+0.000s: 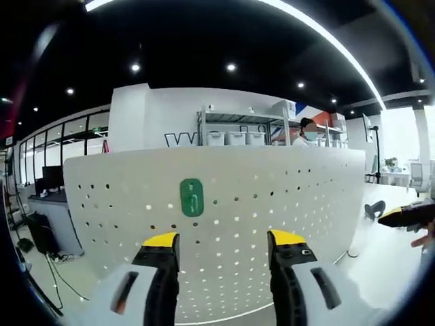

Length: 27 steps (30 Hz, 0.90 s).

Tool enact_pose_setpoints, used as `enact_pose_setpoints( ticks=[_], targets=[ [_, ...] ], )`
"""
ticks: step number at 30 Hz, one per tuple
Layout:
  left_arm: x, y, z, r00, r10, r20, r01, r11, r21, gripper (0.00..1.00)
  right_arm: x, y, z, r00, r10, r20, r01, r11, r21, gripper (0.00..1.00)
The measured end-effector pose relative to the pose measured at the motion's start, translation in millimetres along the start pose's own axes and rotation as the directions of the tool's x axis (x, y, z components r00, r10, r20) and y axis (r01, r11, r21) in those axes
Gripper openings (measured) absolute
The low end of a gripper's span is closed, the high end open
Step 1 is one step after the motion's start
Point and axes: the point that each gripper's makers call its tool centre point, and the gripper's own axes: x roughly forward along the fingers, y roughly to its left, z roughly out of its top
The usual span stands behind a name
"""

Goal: Insert the hook assembly into the mounting plate slot until the hook locks in place.

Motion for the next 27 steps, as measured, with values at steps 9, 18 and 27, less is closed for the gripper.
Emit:
enact_pose_setpoints(
  ticks=[9, 18, 27],
  targets=[
    [-16, -8.1, -11.3, 0.999, -0.028, -0.016, 0.027, 0.999, -0.017, 0.56, -3, 3, 6.2, 1.000, 0.003, 0.022, -0.002, 1.000, -0.010, 0.97],
    [-35, -16.4, -22.6, 0.998, -0.053, -0.026, 0.052, 0.998, -0.039, 0.60, -8, 9, 16.3, 0.998, 0.009, 0.062, -0.008, 1.000, -0.017, 0.98],
    [-52, -29.6, -30.2, 0.994, -0.097, -0.041, 0.095, 0.994, -0.054, 0.70, -12, 15, 17.4, 0.997, 0.019, 0.070, -0.018, 0.999, -0.028, 0.99]
  ],
)
